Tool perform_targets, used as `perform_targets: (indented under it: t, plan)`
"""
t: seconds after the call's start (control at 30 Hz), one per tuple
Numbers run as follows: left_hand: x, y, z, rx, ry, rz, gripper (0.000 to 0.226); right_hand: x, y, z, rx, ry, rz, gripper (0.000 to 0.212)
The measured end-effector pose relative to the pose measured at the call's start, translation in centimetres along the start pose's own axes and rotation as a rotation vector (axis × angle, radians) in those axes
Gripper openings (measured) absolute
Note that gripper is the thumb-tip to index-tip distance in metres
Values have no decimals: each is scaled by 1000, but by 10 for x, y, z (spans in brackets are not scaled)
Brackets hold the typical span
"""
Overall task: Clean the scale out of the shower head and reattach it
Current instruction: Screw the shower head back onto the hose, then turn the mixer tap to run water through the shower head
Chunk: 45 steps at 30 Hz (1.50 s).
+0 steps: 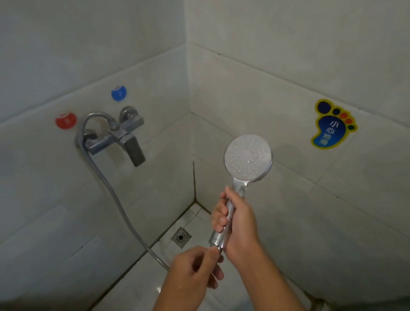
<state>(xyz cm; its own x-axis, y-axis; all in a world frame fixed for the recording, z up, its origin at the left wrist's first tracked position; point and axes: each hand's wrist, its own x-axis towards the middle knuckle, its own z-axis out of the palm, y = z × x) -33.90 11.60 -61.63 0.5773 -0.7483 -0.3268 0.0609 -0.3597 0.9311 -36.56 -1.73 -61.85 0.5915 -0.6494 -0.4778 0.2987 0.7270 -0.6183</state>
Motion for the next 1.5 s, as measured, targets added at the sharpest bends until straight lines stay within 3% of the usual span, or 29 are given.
perform_targets:
  t: [0.1, 0.3, 0.53, 0.67, 0.83, 1.07, 1.27, 1.5]
  plan:
    - [3, 1, 7, -69, -25, -34, 24, 1, -4, -4, -5, -23, 11, 18]
    - [2, -8, 32, 107, 165, 74, 18, 5, -12, -16, -103, -8, -11, 18]
    - [2, -9, 54, -95, 194, 66, 25, 9, -16, -39, -39, -214, 236, 24]
    - [7, -32, 52, 134, 136, -5, 36, 9, 4, -56, -122, -84, 254, 29]
    - [50, -33, 4, 147, 325, -54, 32, 31, 7, -61, -308, 94, 70, 30]
    - [185, -39, -126, 244, 519, -81, 37, 60, 10, -49, -368, 305, -98, 29]
    - [279, -40, -182, 552, 446, -122, 49, 84, 9, -39, -380, 428, -187, 31]
    - [336, -79, -211, 625, 298, -86, 46, 110, 5, -24, -374, 552, -212, 28]
